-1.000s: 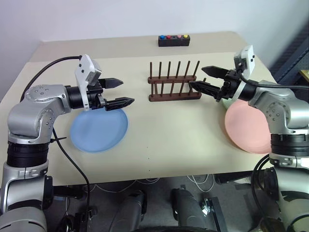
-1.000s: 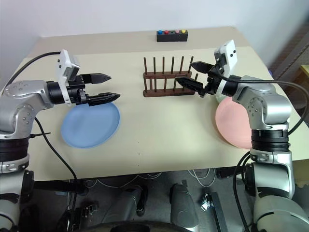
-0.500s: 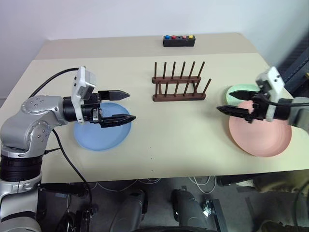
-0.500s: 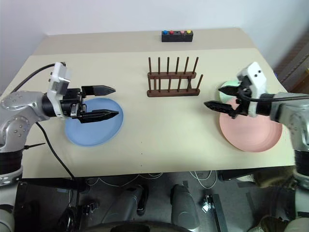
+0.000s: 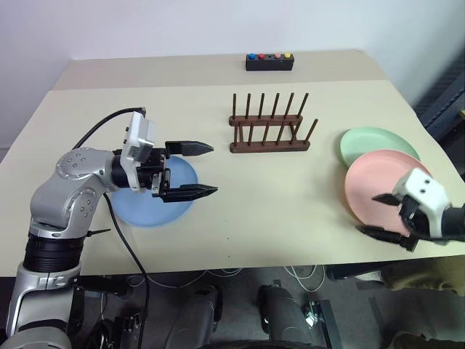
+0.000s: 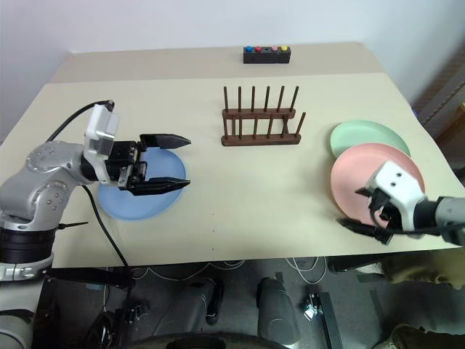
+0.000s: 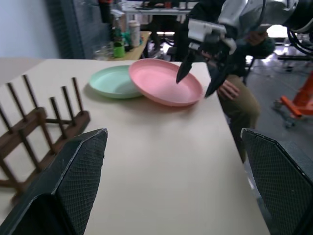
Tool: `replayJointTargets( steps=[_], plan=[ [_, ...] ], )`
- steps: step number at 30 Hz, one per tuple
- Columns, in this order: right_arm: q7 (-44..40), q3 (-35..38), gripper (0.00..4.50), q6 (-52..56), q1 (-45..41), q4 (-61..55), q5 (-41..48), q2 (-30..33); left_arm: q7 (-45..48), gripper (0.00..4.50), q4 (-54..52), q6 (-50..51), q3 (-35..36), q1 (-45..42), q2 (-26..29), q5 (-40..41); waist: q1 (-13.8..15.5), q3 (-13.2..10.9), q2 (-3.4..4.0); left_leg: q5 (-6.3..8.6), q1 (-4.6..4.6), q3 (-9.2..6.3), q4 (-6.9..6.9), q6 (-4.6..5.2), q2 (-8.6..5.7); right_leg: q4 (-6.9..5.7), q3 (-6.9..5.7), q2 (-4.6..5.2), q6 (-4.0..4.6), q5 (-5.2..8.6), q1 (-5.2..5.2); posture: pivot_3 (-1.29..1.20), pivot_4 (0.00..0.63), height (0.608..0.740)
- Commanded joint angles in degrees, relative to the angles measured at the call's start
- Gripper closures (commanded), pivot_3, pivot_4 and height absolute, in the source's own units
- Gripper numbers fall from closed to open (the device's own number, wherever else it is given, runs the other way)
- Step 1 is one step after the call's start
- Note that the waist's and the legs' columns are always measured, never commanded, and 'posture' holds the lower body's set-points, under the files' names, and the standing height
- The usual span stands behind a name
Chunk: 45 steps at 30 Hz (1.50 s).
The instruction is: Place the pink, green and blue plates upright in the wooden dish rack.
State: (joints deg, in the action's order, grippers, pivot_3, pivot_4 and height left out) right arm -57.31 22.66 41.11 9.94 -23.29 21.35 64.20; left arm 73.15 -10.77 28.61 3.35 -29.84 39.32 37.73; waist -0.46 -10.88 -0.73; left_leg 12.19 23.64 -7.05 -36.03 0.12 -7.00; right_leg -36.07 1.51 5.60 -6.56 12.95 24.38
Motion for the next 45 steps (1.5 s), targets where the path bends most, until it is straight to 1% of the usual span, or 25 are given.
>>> replayJointTargets(
  steps=[1, 4, 9, 15, 18, 20, 21, 25, 28, 36, 43, 45],
  plan=[
    [3.62, -0.61, 0.04, -4.68, 1.96, -0.86, -4.89, -1.46, 1.48, 0.0, 0.53, -1.36, 0.27, -1.99, 0.47, 0.41, -0.05, 0.0, 0.0, 0.0, 0.0, 0.0, 0.0, 0.0, 0.0, 0.0, 0.0, 0.0, 0.0, 0.0, 0.0, 0.0, 0.15, 0.74],
    [4.61, -0.15, 0.04, -5.81, 4.01, -0.46, -6.4, -2.48, 1.74, 0.0, 0.45, -1.75, 0.04, -1.9, 0.53, 0.21, 0.08, 0.0, 0.0, 0.0, 0.0, -0.01, 0.01, 0.0, 0.0, 0.01, -0.01, 0.0, -0.01, 0.01, 0.0, 0.0, 0.15, 0.74],
    [4.43, 0.22, 0.04, -5.47, 4.51, 0.08, -6.57, -2.66, 1.77, 0.0, -0.14, -1.93, -0.77, -1.36, 0.32, -0.27, 0.03, 0.0, 0.0, 0.0, 0.0, -0.01, 0.0, 0.01, 0.0, 0.01, 0.0, 0.0, -0.01, 0.01, -0.01, 0.0, 0.15, 0.74],
    [4.13, -2.66, 0.04, -8.19, 3.67, 4.61, -9.89, -1.46, 1.73, 0.0, -0.89, -2.25, -1.16, -0.59, 0.48, -0.4, 0.07, 0.0, 0.0, 0.01, -0.01, -0.01, -0.01, 0.01, 0.0, 0.03, -0.01, -0.01, -0.01, 0.01, -0.04, 0.0, 0.15, 0.74],
    [3.84, -4.16, 0.86, -8.5, 2.44, 6.43, -10.61, -1.34, 1.53, 0.0, -1.67, -2.48, -0.96, 0.14, 0.7, -0.31, -0.05, 0.0, 0.0, 0.01, -0.02, -0.01, 0.01, 0.01, 0.0, 0.02, -0.01, -0.01, -0.01, 0.01, -0.04, 0.0, 0.15, 0.74],
    [3.82, -4.78, 1.81, -8.77, 1.7, 6.91, -10.96, -1.31, 1.39, 0.0, -1.96, -2.46, -0.76, 0.4, 0.78, -0.19, -0.01, 0.0, 0.0, 0.01, -0.02, -0.01, 0.0, 0.01, 0.0, 0.02, -0.01, -0.01, 0.0, 0.01, -0.04, 0.0, 0.15, 0.74],
    [3.75, -5.33, 2.43, -8.82, 0.98, 7.2, -11.01, -1.34, 1.24, 0.0, -2.12, -2.32, -0.63, 0.69, 0.86, -0.1, -0.02, 0.0, 0.0, 0.01, -0.02, -0.01, 0.0, 0.01, 0.0, 0.03, -0.01, -0.01, 0.0, 0.01, -0.04, 0.0, 0.15, 0.74],
    [3.47, -7.13, 4.46, -8.96, -1.4, 8.25, -11.37, -1.47, 0.82, 0.0, -2.79, -1.03, 0.12, 1.53, 1.01, 1.23, -0.12, 0.0, 0.0, 0.01, -0.03, -0.01, 0.01, 0.01, 0.01, 0.02, -0.01, -0.01, 0.0, 0.01, -0.04, 0.0, 0.15, 0.74],
    [3.05, -7.64, 4.46, -9.33, -2.42, 8.86, -11.66, -1.44, 0.39, 0.0, -2.91, 0.13, 0.76, 1.52, 1.1, 2.71, -0.08, 0.02, -0.04, 0.01, -0.06, -0.02, 0.0, 0.01, 0.01, 0.03, -0.01, -0.02, 0.0, 0.01, -0.1, 0.0, 0.15, 0.74],
    [1.75, -8.23, 4.46, -9.96, -4.42, 10.0, -11.96, -0.58, 0.11, 0.0, -3.1, 0.63, 1.2, 2.01, 1.66, 3.44, 0.0, 0.02, -0.04, 0.01, -0.06, -0.02, -0.01, 0.02, 0.01, 0.04, -0.02, -0.01, -0.01, 0.01, -0.11, 0.0, 0.15, 0.74],
    [-1.86, -5.93, 4.46, -7.35, -7.92, 8.32, -9.44, 2.82, -0.66, 0.0, -2.45, 1.16, 1.99, 1.88, 1.4, 4.28, -0.06, 0.02, -0.03, 0.01, -0.06, -0.02, 0.0, 0.02, 0.02, 0.04, -0.02, -0.01, -0.01, 0.01, -0.09, 0.0, 0.15, 0.74],
    [-2.83, -4.79, 4.46, -5.77, -10.29, 8.24, -7.38, 3.24, -0.89, 0.0, -2.35, 1.3, 2.21, 1.76, 1.35, 4.63, -0.09, 0.02, -0.03, 0.01, -0.06, -0.01, -0.01, 0.02, 0.01, 0.04, -0.02, -0.01, 0.0, 0.01, -0.1, 0.0, 0.15, 0.74]
  ],
)
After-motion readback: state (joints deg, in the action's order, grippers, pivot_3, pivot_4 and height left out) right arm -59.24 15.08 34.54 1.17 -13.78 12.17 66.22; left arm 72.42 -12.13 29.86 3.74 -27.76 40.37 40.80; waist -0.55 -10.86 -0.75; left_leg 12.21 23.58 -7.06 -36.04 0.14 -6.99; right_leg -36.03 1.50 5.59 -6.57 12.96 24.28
